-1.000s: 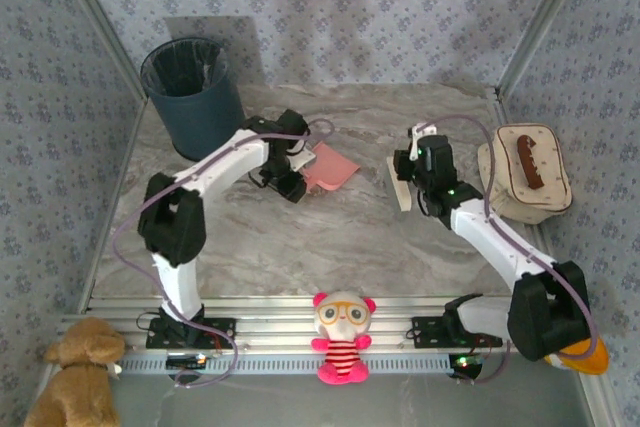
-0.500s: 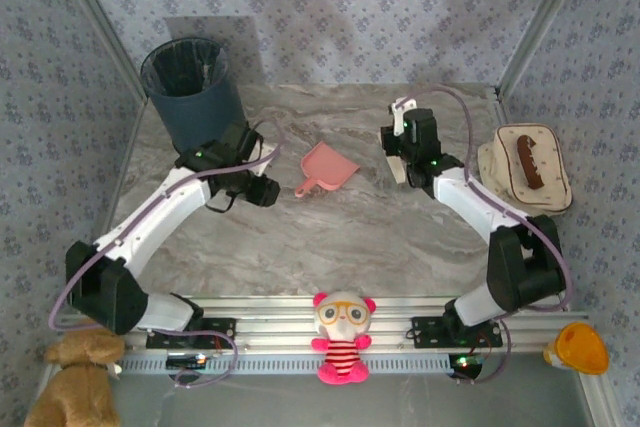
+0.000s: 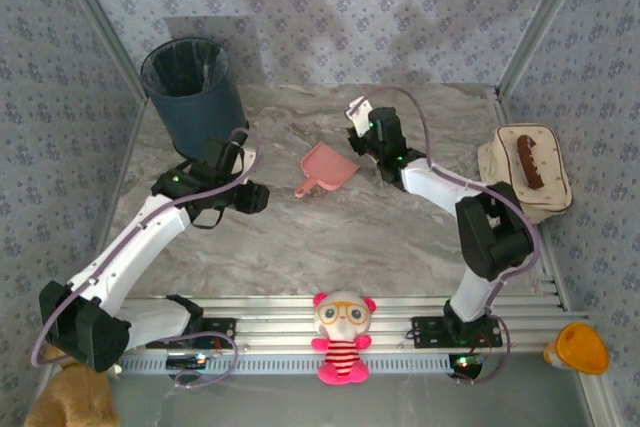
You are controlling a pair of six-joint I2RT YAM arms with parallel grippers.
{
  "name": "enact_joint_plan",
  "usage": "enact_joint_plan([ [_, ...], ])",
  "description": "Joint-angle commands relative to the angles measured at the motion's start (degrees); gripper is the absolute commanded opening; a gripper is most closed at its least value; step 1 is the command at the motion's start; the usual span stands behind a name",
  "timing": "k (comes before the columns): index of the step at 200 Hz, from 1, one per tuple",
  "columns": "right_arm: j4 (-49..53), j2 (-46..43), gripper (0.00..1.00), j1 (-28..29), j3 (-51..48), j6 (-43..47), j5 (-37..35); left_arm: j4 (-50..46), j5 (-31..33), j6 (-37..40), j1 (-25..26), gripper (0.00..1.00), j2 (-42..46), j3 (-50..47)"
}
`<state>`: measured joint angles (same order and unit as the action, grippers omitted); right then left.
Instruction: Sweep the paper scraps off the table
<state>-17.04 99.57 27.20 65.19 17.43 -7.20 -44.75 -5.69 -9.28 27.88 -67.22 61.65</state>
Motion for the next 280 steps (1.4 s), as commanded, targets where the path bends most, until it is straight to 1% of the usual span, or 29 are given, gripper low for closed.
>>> enact_joint_plan([
  [1,-6.80,2.15,0.00,1.54,2.66,7.73,-1.12,0.80,0.68,-1.18,-0.40,0.48,1.61,-0.54],
  [14,-7.30,3.52,0.00,2.38,2.64,9.88,-1.58,0.47,0.76,-1.20,-0.50,0.48,1.65,-0.77],
  [18,-7.38,4.00,0.00,2.66,4.51,10.49,-1.60,0.41,0.75,-1.18,-0.54,0.48,1.74,-0.77],
  [30,-7.48,5.04,0.00,3.34,5.32,12.05,-1.85,0.30,0.79,-1.22,-0.65,0.48,1.80,-0.97],
  [55,-7.68,6.49,0.00,4.45,5.98,13.73,-1.47,0.38,0.77,-1.27,-0.80,0.48,1.88,-1.27],
  [155,-11.49,9.68,0.00,8.51,3.63,19.16,-0.56,0.40,0.51,-1.53,-1.17,0.48,0.43,-1.62],
  [160,-11.73,9.76,0.00,8.65,1.63,19.51,-0.57,0.45,0.52,-1.53,-1.20,0.48,0.42,-1.62],
  [201,-13.67,9.93,0.03,9.30,-1.14,20.55,-0.37,0.51,0.50,-1.80,-1.29,0.48,0.16,-1.81],
  [234,-15.06,9.92,0.08,9.91,-3.02,20.48,0.03,0.46,0.59,-1.81,-1.41,0.48,-0.01,-1.97],
  [255,-16.20,9.78,0.09,10.39,-4.24,20.36,0.25,0.50,0.57,-1.80,-1.53,0.48,-0.15,-2.00],
  [280,-16.60,9.50,0.14,11.11,-5.37,20.09,0.13,0.31,0.59,-1.80,-1.56,0.48,-0.61,-2.06],
])
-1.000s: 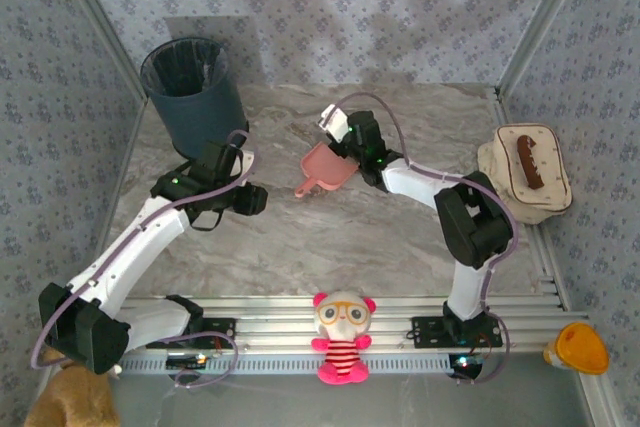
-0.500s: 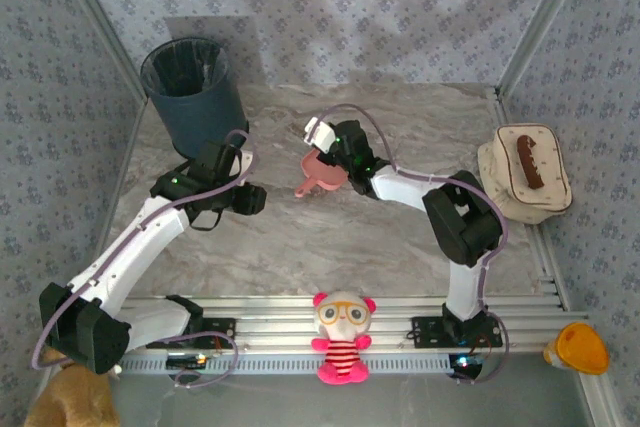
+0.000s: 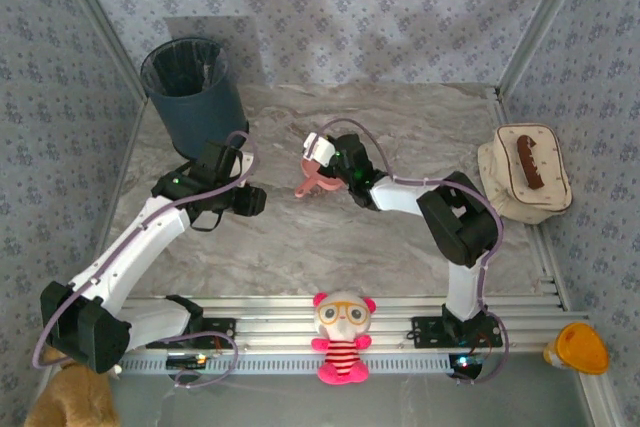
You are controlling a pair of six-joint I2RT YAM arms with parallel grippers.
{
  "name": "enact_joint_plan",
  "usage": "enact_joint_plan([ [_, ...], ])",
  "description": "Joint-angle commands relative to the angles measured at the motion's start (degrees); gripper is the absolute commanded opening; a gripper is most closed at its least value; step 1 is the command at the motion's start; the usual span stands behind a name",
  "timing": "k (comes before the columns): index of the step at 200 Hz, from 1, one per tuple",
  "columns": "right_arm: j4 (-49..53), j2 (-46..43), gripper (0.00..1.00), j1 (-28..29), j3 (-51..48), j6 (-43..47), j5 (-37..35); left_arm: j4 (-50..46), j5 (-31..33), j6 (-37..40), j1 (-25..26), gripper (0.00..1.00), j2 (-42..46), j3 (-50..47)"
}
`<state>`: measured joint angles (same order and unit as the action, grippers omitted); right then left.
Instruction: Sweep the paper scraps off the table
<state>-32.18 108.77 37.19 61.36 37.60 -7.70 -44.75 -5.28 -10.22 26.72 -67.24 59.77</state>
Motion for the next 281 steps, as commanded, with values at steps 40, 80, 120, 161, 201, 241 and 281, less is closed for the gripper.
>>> enact_joint_plan([
  [40,-2.22,-0.13,0.26,2.47,-3.68,-0.42,-0.20,0.41,0.18,-0.94,-0.44,0.48,-0.87,-0.36],
  [80,-2.34,-0.49,0.37,3.70,-5.48,-1.34,-0.99,0.41,0.18,-0.86,-0.56,0.48,-1.20,-0.49],
  [120,-2.65,-0.49,0.45,4.62,-6.85,-1.87,-1.74,0.54,0.12,-0.77,-0.53,0.48,-1.66,-0.64],
  [161,-2.89,-1.01,0.50,5.21,-8.39,-2.75,-1.37,0.54,0.09,-0.77,-0.58,0.48,-2.15,-0.49],
  [201,-2.90,-1.11,0.54,5.87,-9.64,-3.24,-1.22,0.54,-0.08,-0.66,-0.62,0.48,-2.41,-0.44],
  [241,-2.62,-0.93,0.57,6.45,-10.45,-3.60,-1.86,0.72,-0.28,-0.51,-0.57,0.48,-2.89,-0.43],
  [281,-2.54,-0.97,0.58,6.73,-11.22,-3.91,-2.45,0.89,-0.46,-0.36,-0.68,0.48,-3.20,-0.38],
])
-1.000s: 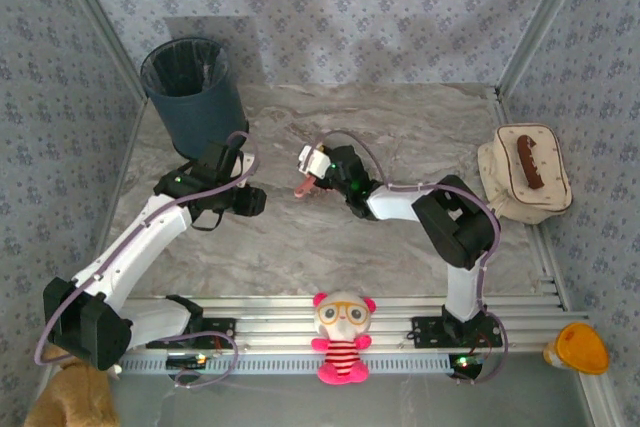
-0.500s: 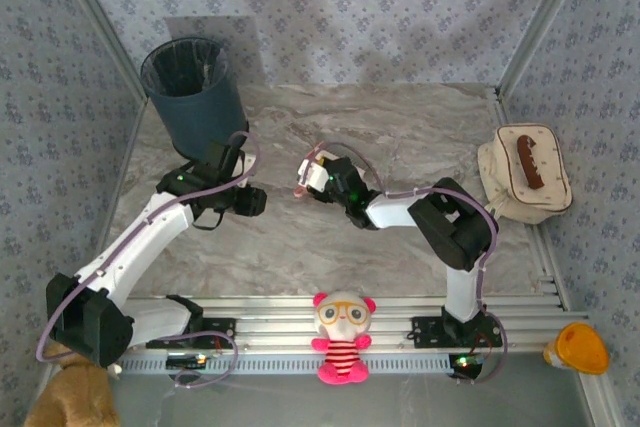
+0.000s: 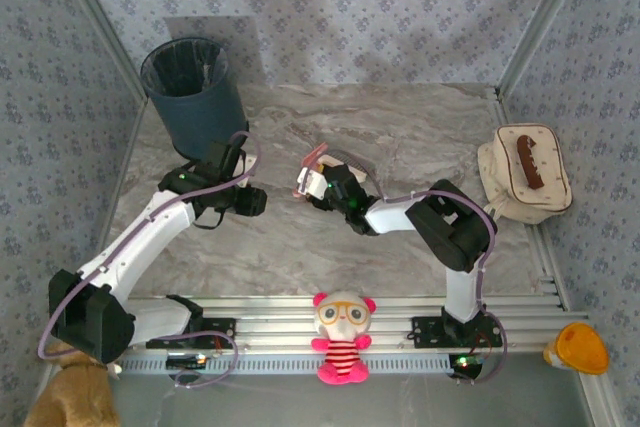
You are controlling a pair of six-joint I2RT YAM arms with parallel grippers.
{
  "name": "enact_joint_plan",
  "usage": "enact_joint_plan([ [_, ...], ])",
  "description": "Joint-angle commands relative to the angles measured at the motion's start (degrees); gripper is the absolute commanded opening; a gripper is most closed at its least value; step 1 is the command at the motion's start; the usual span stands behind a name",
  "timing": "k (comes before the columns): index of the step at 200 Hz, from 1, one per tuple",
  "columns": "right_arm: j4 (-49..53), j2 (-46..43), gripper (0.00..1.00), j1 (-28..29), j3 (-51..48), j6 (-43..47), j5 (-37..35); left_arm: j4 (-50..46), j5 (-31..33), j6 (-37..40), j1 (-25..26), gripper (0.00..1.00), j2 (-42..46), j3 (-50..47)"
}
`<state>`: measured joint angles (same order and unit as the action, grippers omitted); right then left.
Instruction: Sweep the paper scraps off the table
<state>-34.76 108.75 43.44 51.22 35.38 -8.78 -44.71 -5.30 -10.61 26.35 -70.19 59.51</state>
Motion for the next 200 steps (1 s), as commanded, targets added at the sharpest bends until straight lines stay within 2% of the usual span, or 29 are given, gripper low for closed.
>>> enact_joint_plan([
  [1,0.02,-0.93,0.58,0.49,-1.10,-1.68,-1.35,0.85,-0.42,0.05,-0.28,0.48,-0.27,-0.10],
  [115,-0.13,-3.78,0.67,2.14,-3.25,-2.38,-3.27,1.51,-1.04,0.22,-0.29,0.48,-2.00,0.19],
  [200,0.38,-10.50,0.72,4.70,-5.34,-2.72,-3.97,1.47,-0.98,0.99,-0.26,0.48,-3.55,1.61],
])
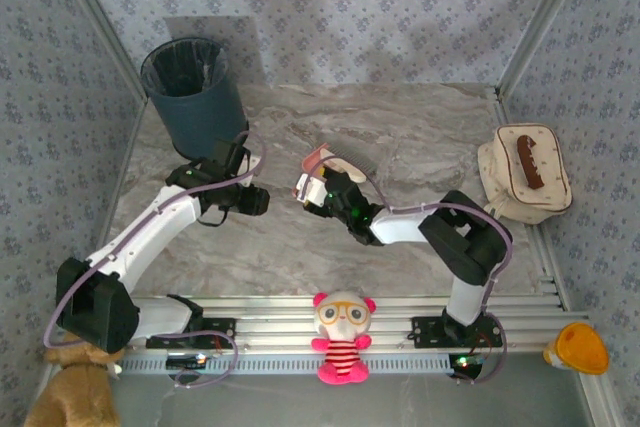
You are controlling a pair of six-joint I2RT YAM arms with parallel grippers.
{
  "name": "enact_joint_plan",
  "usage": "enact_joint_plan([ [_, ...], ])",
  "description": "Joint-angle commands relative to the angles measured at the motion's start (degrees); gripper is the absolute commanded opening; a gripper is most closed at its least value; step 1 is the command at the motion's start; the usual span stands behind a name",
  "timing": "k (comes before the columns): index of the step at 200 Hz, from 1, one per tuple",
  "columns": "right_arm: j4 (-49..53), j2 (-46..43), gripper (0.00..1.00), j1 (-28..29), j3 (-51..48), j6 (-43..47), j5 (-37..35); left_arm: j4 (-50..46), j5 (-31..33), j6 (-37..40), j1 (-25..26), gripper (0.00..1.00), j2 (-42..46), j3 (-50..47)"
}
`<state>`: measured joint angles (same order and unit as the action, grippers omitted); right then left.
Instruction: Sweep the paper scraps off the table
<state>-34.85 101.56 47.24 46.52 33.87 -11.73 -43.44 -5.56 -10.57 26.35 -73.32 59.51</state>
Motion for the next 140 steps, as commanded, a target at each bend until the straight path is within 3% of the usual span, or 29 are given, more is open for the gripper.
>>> enact_joint_plan([
  [1,0.57,-3.43,0.72,0.95,-0.64,-1.24,-1.02,0.16,-0.70,0.97,-0.30,0.48,-0.42,1.64],
  [73,0.32,-9.94,0.73,2.50,-3.56,-4.06,-3.78,1.15,3.37,1.60,-0.70,0.49,-0.77,2.88],
  [100,-2.11,-10.62,0.73,2.45,-4.77,-4.06,-10.83,3.26,11.17,1.73,-0.91,0.49,-0.41,2.59],
  [140,-7.85,-10.28,0.73,2.42,-6.69,-4.14,-24.28,10.41,27.79,3.17,-0.95,0.49,-0.30,-0.59],
])
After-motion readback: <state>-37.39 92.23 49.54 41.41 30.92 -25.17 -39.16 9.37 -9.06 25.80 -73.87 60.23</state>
